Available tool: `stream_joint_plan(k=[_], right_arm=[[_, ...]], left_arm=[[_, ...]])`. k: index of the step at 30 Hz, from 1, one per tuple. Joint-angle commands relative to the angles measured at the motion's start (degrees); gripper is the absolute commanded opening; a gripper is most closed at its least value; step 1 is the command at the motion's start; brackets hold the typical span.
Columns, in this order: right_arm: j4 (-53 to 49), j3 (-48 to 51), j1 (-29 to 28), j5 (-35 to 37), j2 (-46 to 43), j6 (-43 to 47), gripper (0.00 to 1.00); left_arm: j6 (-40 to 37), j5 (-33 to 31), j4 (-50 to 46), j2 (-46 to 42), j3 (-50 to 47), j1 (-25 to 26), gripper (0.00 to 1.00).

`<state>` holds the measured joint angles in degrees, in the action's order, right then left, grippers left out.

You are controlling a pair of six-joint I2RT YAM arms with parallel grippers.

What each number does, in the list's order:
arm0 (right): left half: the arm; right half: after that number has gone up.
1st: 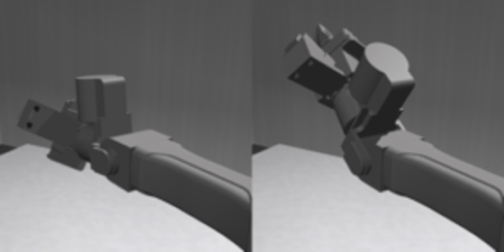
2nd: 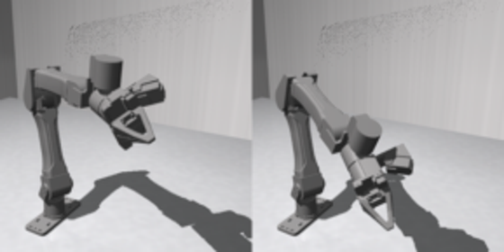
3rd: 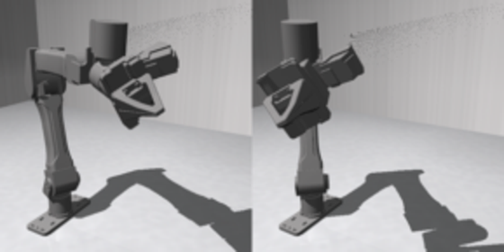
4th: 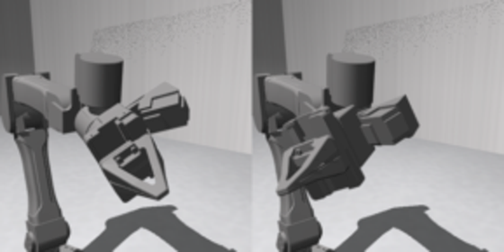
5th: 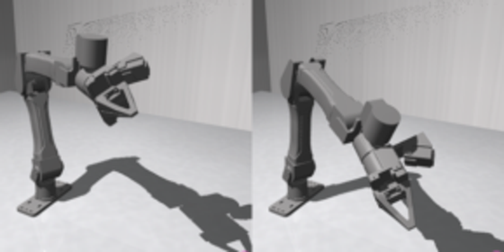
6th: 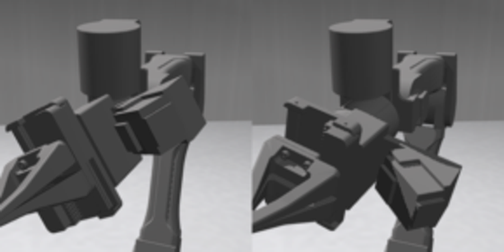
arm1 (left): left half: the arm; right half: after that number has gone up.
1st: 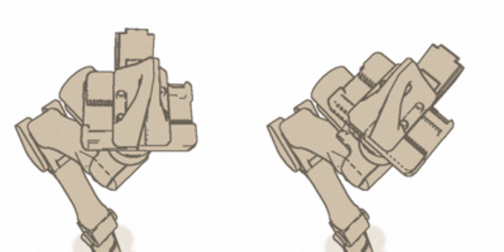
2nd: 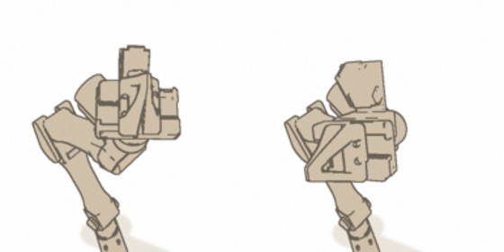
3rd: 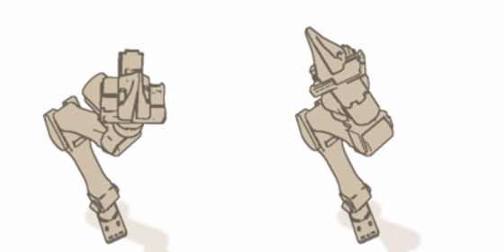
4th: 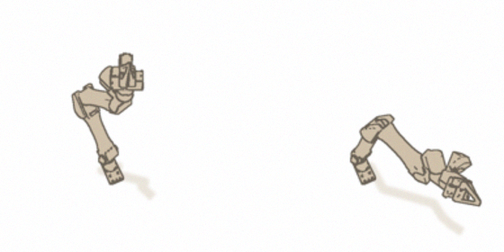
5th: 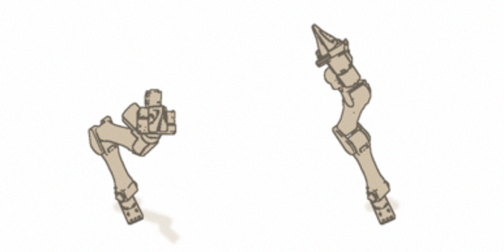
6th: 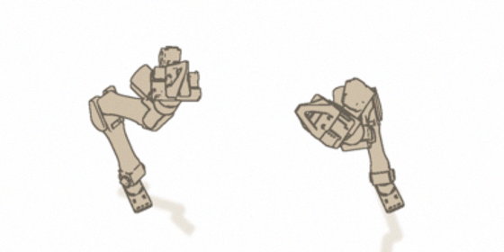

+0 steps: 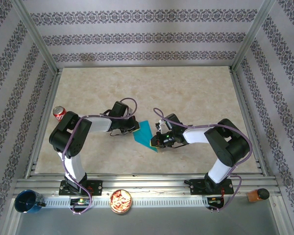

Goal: Fold a paper plane with a square sheet of paper (pick it up from the middle)
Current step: Fourth fold the wing at the center of the table.

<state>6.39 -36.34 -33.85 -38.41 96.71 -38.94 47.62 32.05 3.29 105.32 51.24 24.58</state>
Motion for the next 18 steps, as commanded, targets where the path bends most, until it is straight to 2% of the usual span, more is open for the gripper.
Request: stream_joint_plan(k=[1,18], right_arm=[[-10.3,1.9,0.5,3.7,1.1,1.2,0.00],[-10.7,2.1,0.4,3.7,0.9,1.8,0.00]], left_arm=[[-3.6,-9.2,-5.4,2.5,1.8,-3.8,0.02],[-6.3,-9.2,-8.8,3.1,4.7,-7.2,0.02]])
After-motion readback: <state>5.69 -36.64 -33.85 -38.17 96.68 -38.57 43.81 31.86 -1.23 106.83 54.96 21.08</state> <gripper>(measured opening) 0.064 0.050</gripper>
